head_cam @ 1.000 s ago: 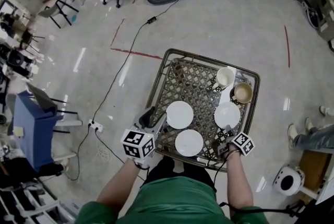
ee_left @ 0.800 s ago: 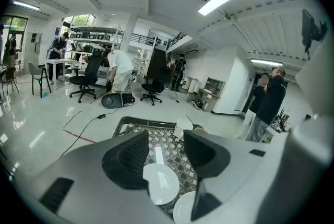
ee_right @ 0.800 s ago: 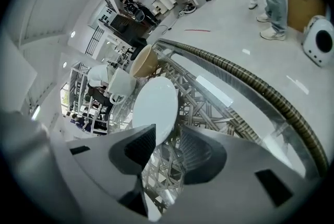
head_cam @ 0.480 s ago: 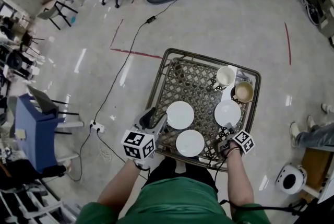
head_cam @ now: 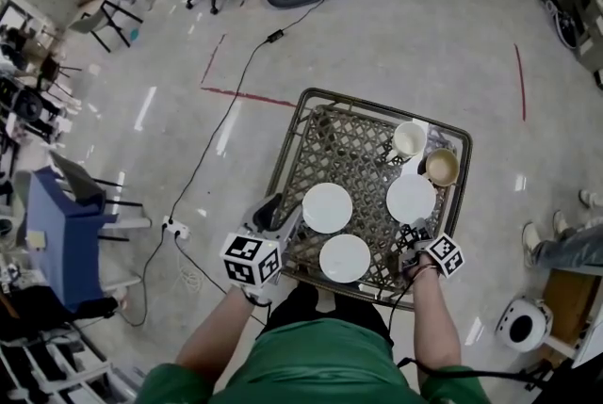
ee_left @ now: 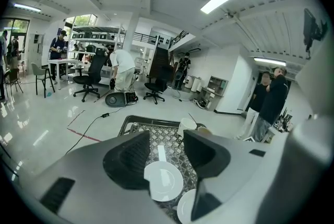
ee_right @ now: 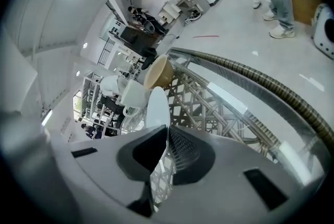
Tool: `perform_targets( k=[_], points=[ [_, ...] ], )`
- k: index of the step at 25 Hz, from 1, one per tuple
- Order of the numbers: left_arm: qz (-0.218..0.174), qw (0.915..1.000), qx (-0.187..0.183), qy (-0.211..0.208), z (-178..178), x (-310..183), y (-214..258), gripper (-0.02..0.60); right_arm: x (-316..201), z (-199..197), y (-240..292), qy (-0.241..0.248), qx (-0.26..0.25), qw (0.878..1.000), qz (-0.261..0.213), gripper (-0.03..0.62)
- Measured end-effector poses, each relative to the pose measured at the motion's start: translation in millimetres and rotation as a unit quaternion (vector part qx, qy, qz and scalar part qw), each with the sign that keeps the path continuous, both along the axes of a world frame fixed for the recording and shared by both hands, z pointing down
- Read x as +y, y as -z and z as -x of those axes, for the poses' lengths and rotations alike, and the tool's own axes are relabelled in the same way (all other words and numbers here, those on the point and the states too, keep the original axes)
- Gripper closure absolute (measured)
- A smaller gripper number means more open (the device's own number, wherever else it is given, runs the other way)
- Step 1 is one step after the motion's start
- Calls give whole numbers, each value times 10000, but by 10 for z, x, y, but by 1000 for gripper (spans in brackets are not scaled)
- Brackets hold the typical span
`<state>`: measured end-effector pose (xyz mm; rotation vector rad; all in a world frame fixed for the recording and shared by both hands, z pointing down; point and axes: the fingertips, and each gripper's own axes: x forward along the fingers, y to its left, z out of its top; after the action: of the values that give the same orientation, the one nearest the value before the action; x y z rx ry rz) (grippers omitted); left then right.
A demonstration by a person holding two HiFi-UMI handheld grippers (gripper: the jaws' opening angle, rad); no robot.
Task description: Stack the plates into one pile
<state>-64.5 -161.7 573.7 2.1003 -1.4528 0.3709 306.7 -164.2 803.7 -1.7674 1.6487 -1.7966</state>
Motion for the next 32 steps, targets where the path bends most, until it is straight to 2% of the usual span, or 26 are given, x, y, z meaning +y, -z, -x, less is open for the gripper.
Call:
perform_targets(
  k=[4, 8, 15, 22, 32],
  points=[
    [-27, 10000, 72, 8, 4, 6, -20, 373, -64, 4, 193, 236, 302, 9990, -232, 559],
    [-104, 9999, 79, -61, -3, 16, 30, 373, -114, 39, 394, 264, 337, 9981, -440, 563],
    [-216, 9997, 64, 6, 183, 106, 128, 373, -92, 119, 679, 413, 719, 9943, -664, 563],
    [-276, 9994, 143, 120, 356, 237, 157, 373, -59, 306, 870, 653, 659, 9910, -968, 563],
    [-282, 9990, 169, 300, 598, 392, 108, 373, 27, 827, 861, 1082, 358, 9882, -1027, 563]
  ],
)
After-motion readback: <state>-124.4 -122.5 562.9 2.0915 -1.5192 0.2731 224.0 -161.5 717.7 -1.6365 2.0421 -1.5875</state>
